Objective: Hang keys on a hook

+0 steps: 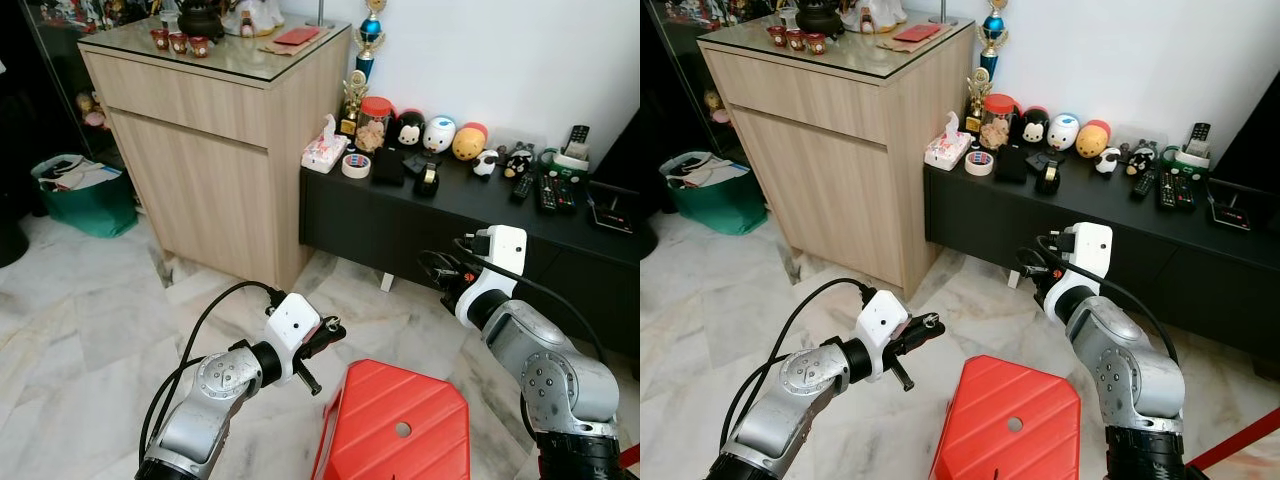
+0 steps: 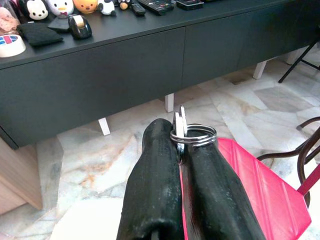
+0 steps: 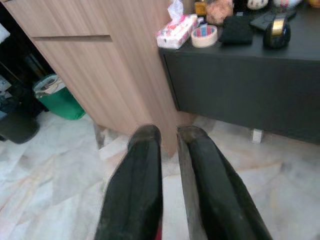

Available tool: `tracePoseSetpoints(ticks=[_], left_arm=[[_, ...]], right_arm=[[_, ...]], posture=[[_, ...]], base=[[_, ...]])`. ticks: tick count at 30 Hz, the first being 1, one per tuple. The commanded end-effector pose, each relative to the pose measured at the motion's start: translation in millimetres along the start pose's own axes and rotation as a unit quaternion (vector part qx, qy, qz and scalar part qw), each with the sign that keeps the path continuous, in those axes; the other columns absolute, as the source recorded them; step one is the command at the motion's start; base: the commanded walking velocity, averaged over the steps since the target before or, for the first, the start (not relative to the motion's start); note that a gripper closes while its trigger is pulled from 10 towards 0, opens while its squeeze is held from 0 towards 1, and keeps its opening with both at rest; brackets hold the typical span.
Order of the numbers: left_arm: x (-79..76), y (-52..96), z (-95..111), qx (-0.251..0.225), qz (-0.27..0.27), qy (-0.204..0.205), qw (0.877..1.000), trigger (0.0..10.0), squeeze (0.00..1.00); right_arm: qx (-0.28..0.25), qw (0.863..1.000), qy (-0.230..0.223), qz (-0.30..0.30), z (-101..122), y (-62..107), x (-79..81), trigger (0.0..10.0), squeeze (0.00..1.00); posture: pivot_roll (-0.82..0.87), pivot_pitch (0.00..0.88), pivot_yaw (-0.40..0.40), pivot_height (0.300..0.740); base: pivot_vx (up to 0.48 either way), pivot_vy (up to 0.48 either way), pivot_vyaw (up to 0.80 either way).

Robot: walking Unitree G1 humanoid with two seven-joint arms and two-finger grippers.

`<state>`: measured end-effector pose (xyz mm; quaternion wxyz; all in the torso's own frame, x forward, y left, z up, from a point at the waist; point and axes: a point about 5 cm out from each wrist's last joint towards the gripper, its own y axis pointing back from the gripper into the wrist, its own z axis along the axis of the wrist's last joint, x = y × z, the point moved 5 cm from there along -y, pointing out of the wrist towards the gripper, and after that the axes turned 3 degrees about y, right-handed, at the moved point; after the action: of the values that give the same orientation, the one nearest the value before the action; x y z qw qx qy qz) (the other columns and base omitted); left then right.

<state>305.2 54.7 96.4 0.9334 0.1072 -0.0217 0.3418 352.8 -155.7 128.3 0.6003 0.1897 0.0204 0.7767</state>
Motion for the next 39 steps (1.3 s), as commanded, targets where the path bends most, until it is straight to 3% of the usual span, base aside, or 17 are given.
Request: tracePoseSetpoints(ticks=[1,2,3,4,7,8,9,11,12,13,15,17,21,23,27,29,39], left_arm=[[0.3,3.2,-9.4,0.019,0.006,-0.011,1.000,0.0,0.00],[4.9,4.3,-14.7,0.031,0.019,-0.015,0.999,0.6,0.00],[12.4,5.7,-20.2,0.042,0.039,-0.017,0.998,4.3,0.00],[24.5,7.8,-25.6,0.048,0.075,-0.018,0.996,10.0,0.00],[81.2,31.0,-49.4,0.069,0.253,0.016,0.965,10.0,0.00],[81.2,31.0,-49.4,0.069,0.253,0.016,0.965,10.0,0.00],[99.1,55.7,-85.2,0.133,0.315,0.060,0.938,10.0,0.00],[75.3,72.9,-140.0,0.299,0.222,0.023,0.928,10.0,0.00],[53.6,89.0,-168.1,0.392,0.127,-0.048,0.910,10.0,0.00],[39.8,103.4,-185.3,0.447,0.063,-0.094,0.888,10.0,0.00],[41.5,127.0,-197.2,0.479,0.063,-0.132,0.866,10.0,0.00],[52.3,120.5,-182.2,0.426,0.137,-0.078,0.891,10.0,0.00],[56.7,96.7,-158.6,0.342,0.158,-0.077,0.923,10.0,0.00],[62.6,75.2,-132.1,0.252,0.192,-0.050,0.947,10.0,0.00],[65.6,56.2,-104.9,0.183,0.197,-0.040,0.962,10.0,0.00],[63.1,34.1,-54.6,0.057,0.191,0.005,0.980,10.0,0.00],[20.9,19.4,-15.8,-0.015,0.075,0.001,0.997,10.0,0.00]], right_arm=[[0.091,0.994,0.025,-0.050,-59.6,0.6,-25.9,10.0,0.00],[0.116,0.991,0.040,-0.058,-75.7,2.1,-30.7,10.0,0.00],[0.129,0.989,0.048,-0.062,-84.8,3.1,-32.9,10.0,0.00],[0.138,0.987,0.047,-0.064,-91.7,4.0,-34.2,10.0,0.00],[0.153,0.985,0.043,-0.068,-106.1,6.1,-35.7,10.0,0.00],[0.153,0.985,0.043,-0.068,-106.1,6.1,-35.7,10.0,0.00],[0.158,0.984,0.043,-0.069,-112.3,6.9,-35.8,10.0,0.00],[0.161,0.983,0.050,-0.067,-115.9,6.6,-36.0,10.0,0.00],[0.160,0.983,0.055,-0.066,-117.5,6.1,-36.0,10.0,0.00],[0.160,0.983,0.057,-0.065,-118.6,5.8,-36.0,10.0,0.00],[0.163,0.982,0.066,-0.063,-121.5,5.8,-36.0,10.0,0.00],[0.167,0.981,0.066,-0.066,-125.3,6.7,-38.7,10.0,0.00],[0.186,0.977,0.075,-0.069,-141.1,5.9,-40.9,10.0,0.00],[0.194,0.975,0.076,-0.078,-152.7,6.0,-46.6,10.0,0.00],[0.206,0.971,0.088,-0.088,-168.6,7.7,-53.4,10.0,0.00],[0.231,0.963,0.097,-0.098,-189.3,14.4,-59.8,10.0,0.00],[0.278,0.946,0.071,-0.148,-229.4,35.4,-69.0,10.0,0.00]], posture=[[0.02,0.000,-0.104,0.740],[0.02,0.000,-0.104,0.740],[0.02,0.000,-0.104,0.740],[0.02,0.000,-0.104,0.740],[0.02,0.000,-0.091,0.740],[0.02,0.000,-0.091,0.740],[0.02,0.000,-0.084,0.740],[0.02,0.000,-0.082,0.740],[0.03,0.000,-0.074,0.740],[0.03,0.000,-0.074,0.740],[0.02,0.000,-0.068,0.740],[0.03,0.000,-0.069,0.740],[0.03,0.000,-0.074,0.740],[0.03,0.000,-0.071,0.740],[0.03,0.000,-0.071,0.740],[0.03,0.000,-0.068,0.740],[0.03,0.000,-0.055,0.740]], base=[[0.000,0.000,0.00],[0.000,0.000,0.00],[0.000,0.000,0.00],[0.000,0.000,0.00],[0.000,0.000,0.00],[0.000,0.000,0.00],[0.000,0.000,0.00],[0.000,0.000,0.00],[0.000,0.000,0.00],[0.000,0.000,0.00],[0.000,0.000,0.00],[0.000,0.000,0.00],[0.000,0.000,0.00],[0.000,0.000,0.00],[0.000,0.000,0.00],[0.000,0.000,0.00],[0.000,0.000,0.00]])
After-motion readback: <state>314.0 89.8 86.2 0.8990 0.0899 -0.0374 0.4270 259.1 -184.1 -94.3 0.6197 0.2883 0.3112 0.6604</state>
